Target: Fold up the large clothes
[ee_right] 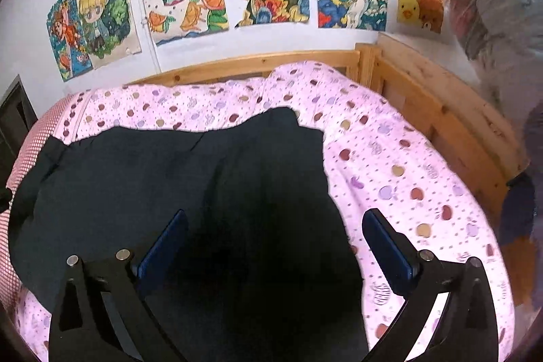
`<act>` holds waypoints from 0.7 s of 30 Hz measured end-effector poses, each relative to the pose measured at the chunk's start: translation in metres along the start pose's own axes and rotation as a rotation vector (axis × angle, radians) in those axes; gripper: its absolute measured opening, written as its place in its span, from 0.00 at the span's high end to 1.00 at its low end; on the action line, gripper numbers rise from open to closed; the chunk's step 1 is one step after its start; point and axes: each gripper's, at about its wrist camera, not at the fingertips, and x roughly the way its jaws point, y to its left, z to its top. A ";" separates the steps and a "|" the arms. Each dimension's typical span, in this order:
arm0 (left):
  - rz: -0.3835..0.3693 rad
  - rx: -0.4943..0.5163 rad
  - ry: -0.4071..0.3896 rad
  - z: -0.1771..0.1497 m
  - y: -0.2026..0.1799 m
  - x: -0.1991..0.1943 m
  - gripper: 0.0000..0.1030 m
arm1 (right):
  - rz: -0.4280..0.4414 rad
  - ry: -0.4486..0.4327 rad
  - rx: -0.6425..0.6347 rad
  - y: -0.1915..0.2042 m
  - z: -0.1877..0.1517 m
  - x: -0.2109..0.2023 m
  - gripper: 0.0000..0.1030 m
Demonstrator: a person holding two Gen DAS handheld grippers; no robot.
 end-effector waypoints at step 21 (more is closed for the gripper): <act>-0.002 0.137 -0.208 -0.026 -0.045 -0.088 0.00 | 0.080 -0.226 -0.036 0.034 -0.015 -0.089 0.02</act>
